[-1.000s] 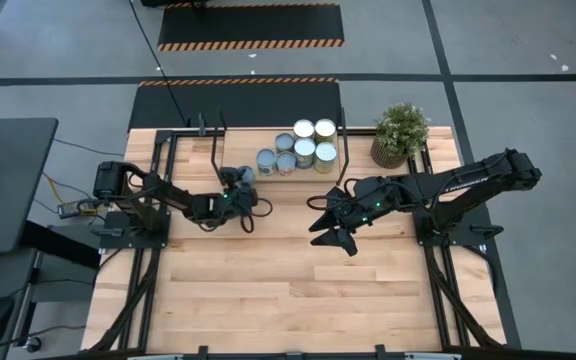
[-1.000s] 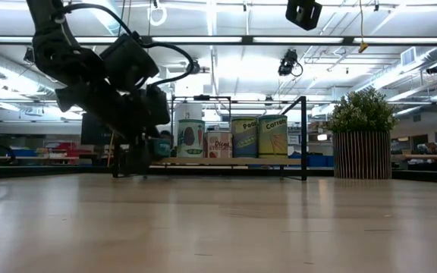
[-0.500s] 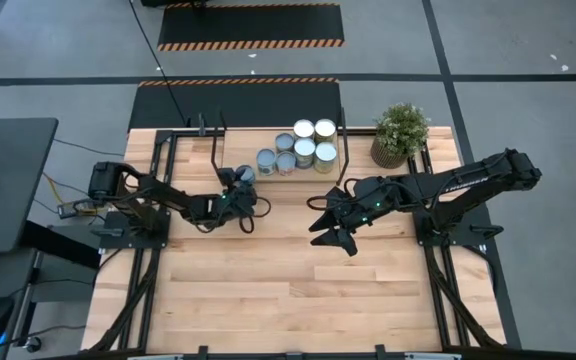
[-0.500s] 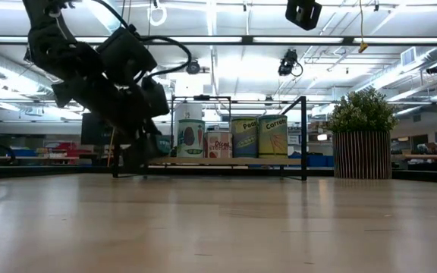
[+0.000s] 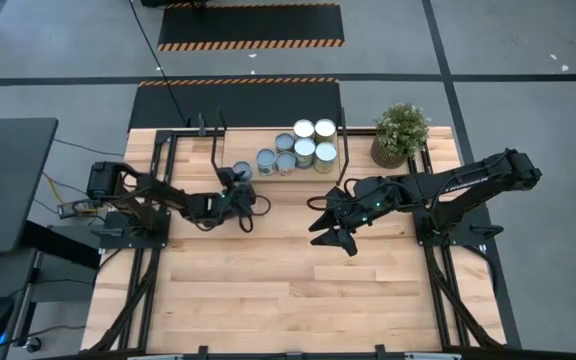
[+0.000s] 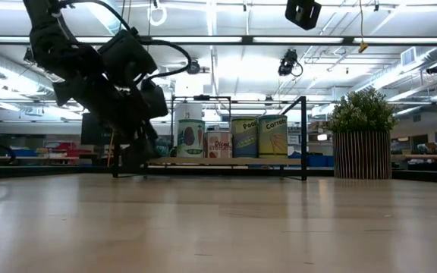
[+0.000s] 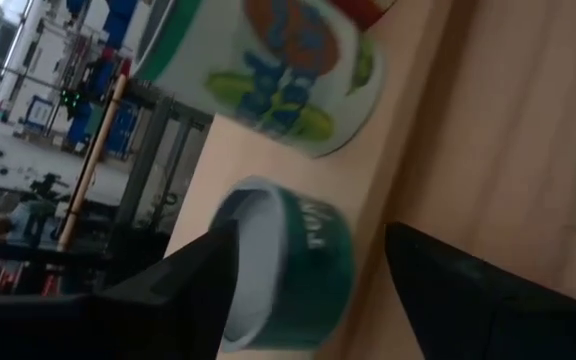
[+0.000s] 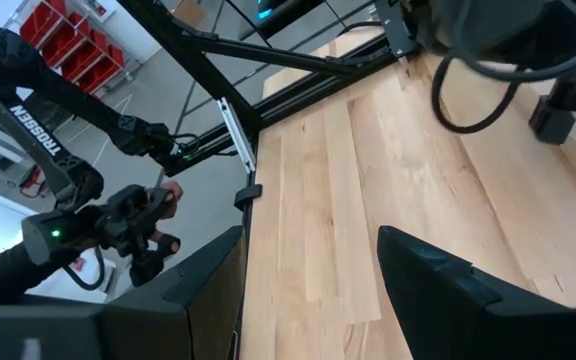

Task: Pick and place cans onto a shelf
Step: Put the green tuna can on the shelf

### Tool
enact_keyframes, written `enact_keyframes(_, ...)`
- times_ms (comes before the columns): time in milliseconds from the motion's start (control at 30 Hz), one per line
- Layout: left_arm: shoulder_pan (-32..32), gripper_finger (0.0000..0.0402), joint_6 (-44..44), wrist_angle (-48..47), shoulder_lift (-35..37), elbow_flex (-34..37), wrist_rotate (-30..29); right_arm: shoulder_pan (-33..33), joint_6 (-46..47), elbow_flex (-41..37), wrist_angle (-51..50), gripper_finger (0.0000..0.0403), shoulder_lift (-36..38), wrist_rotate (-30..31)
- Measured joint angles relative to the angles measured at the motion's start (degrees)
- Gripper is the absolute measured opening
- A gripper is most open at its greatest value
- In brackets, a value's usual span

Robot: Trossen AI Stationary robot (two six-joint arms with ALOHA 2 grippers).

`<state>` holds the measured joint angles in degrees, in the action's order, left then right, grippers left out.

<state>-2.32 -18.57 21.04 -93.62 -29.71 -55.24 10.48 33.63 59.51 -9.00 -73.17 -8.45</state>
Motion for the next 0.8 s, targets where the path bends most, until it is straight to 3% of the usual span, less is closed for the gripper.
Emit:
enact_keyframes(200,2.47,0.0246,0.89,0.20,0.97,-0.09,-1.69,0.00,0.01,0.00,-0.06,0.0234,0.00,0.00)
enact_keyframes(333,2.12,0.0233,4.59,-2.69,3.08,-1.84,0.19,0.00,-0.20,0.00,-0.04,0.0234,0.00,0.00)
enact_keyframes(600,-2.91,0.0207,10.10,-28.26,2.84,-13.61,8.52,0.02,-0.33,0.00,-0.10,0.0234,0.00,-0.19)
enact_keyframes(800,-3.58,0.0194,9.70,-39.50,2.89,-18.66,8.44,0.01,-0.80,0.00,-0.16,0.0234,0.00,-0.59)
